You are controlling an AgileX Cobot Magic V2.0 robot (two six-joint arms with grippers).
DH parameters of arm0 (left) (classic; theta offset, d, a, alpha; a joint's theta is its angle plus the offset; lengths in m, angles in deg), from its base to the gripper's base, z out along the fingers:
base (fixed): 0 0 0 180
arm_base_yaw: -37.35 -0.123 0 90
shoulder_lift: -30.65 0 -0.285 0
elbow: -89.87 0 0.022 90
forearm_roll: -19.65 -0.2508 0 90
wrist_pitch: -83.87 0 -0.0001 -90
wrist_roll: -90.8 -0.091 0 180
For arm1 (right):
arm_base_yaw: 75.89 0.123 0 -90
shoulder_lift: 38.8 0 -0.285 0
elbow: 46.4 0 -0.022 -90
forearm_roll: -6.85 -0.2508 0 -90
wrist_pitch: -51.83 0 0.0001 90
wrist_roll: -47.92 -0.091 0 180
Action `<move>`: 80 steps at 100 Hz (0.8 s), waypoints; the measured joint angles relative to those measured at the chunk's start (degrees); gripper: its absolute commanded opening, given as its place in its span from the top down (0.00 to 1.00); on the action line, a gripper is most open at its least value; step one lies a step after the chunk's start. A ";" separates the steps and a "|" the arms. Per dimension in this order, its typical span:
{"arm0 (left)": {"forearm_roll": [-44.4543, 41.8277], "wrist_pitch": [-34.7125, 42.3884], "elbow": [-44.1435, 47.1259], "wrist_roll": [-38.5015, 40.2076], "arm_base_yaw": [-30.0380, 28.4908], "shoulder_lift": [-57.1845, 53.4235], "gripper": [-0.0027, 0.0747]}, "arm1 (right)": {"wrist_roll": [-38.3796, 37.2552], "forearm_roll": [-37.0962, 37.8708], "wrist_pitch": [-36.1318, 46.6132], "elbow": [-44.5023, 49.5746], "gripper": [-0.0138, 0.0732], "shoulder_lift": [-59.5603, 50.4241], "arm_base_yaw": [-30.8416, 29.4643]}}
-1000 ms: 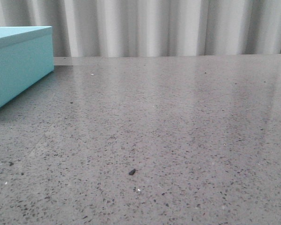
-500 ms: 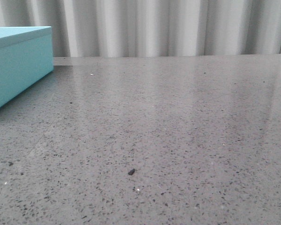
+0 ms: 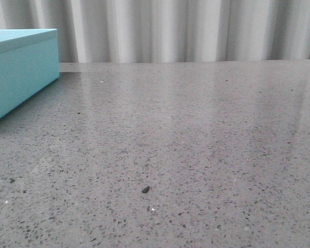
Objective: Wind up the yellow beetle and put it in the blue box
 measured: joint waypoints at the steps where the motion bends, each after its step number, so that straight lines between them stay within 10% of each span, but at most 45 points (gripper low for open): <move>1: 0.00 0.00 0.00 0.00 0.00 0.00 0.99 | 0.00 0.00 0.00 0.00 0.89 0.00 0.00; 52: 0.00 0.00 0.00 0.00 0.00 0.00 0.99 | 0.00 4.67 0.96 0.27 0.89 0.00 0.00; 80: 0.00 0.00 0.00 0.00 0.00 0.00 0.99 | 0.00 7.48 24.64 13.75 0.89 0.00 0.00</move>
